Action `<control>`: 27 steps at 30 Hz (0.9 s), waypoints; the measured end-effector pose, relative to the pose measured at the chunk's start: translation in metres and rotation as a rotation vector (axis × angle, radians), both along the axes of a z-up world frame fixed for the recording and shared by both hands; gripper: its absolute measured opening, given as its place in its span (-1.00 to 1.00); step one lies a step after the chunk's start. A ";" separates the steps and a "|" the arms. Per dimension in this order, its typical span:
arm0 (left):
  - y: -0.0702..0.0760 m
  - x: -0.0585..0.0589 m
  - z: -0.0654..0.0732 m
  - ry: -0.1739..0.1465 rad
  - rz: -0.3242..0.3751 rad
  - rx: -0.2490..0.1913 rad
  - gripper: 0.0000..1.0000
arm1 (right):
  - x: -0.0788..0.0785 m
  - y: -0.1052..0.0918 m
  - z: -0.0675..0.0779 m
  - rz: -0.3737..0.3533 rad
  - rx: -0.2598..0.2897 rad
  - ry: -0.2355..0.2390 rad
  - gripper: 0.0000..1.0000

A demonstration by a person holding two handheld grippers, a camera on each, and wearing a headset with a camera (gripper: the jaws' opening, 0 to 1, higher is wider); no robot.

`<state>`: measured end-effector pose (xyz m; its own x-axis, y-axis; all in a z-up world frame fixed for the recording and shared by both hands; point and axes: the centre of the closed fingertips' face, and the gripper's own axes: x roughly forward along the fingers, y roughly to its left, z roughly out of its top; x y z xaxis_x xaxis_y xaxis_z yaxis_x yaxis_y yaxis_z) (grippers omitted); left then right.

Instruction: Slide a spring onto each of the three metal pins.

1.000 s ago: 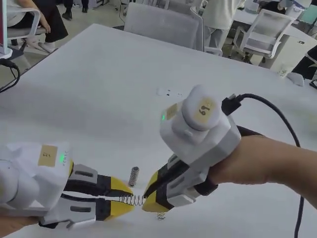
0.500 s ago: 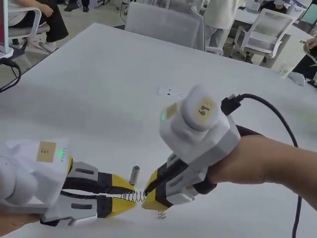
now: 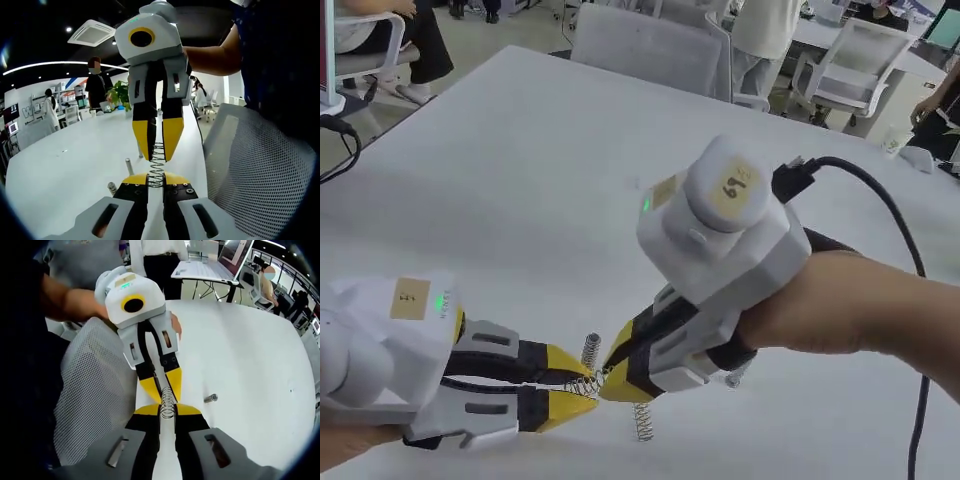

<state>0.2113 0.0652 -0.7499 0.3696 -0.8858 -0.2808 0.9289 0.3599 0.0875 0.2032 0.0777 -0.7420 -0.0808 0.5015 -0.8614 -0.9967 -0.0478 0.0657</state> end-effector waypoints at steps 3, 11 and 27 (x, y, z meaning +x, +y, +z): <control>0.001 0.000 0.000 -0.001 0.004 -0.001 -0.95 | 0.000 0.002 0.001 -0.003 0.008 -0.001 -0.85; -0.002 0.000 0.000 -0.004 0.009 -0.007 -0.95 | -0.001 0.009 0.007 -0.003 0.030 0.008 -0.86; -0.007 0.002 -0.004 0.001 0.007 -0.014 -0.97 | -0.001 0.007 0.003 0.025 -0.012 0.009 -0.83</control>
<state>0.2137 0.0581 -0.7543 0.3756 -0.8870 -0.2685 0.9264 0.3677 0.0810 0.2019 0.0850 -0.7394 -0.1009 0.4887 -0.8666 -0.9946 -0.0722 0.0751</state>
